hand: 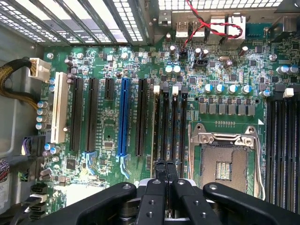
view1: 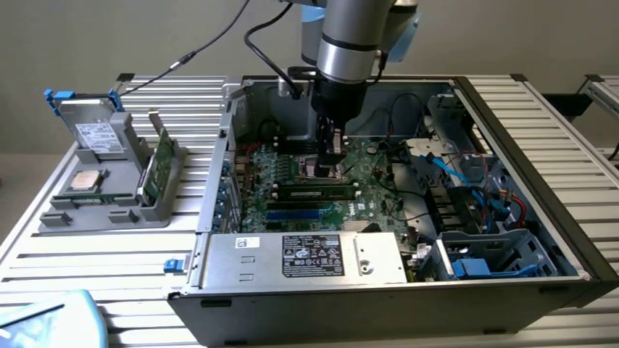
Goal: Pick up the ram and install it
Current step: 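Press down the ram until it locks into place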
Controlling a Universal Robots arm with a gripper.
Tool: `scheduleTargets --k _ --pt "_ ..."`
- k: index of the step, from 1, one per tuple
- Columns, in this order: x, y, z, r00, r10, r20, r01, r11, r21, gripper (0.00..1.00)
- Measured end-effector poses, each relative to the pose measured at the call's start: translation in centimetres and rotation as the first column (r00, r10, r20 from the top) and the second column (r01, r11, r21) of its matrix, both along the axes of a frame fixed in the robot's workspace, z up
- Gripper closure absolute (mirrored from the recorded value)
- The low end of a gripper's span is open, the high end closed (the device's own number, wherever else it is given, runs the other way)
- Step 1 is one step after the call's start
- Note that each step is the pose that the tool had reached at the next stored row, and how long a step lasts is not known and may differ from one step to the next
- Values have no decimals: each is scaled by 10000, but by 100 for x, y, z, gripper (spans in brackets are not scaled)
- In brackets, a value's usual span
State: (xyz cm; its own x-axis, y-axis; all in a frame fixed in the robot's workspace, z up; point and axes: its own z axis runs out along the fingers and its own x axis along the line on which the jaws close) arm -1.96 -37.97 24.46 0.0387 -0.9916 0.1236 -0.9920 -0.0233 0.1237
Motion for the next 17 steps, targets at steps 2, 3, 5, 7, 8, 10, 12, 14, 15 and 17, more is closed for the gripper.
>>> scheduleTargets --k 2,3,5,7,8,10,12,14,15,17 --pt "30 -47 -5 10000 1 1 -1 10000 30 89" --pt "47 -70 -5 10000 1 0 -1 10000 41 89" --pt "86 -107 -8 10000 0 0 0 10000 55 89" --pt "126 -118 -22 10000 1 9 -1 10000 62 89" --pt "146 -119 -32 10000 1 18 -1 10000 60 89" --pt "184 -119 -56 10000 1 41 -2 10000 60 89" --pt "206 -119 -87 10000 1 55 -1 10000 60 89" --pt "217 -119 -111 10000 1 61 -1 10000 60 89" --pt "217 -120 -111 10000 0 60 0 10000 58 89" --pt "217 -121 -112 10000 0 60 0 10000 58 89"
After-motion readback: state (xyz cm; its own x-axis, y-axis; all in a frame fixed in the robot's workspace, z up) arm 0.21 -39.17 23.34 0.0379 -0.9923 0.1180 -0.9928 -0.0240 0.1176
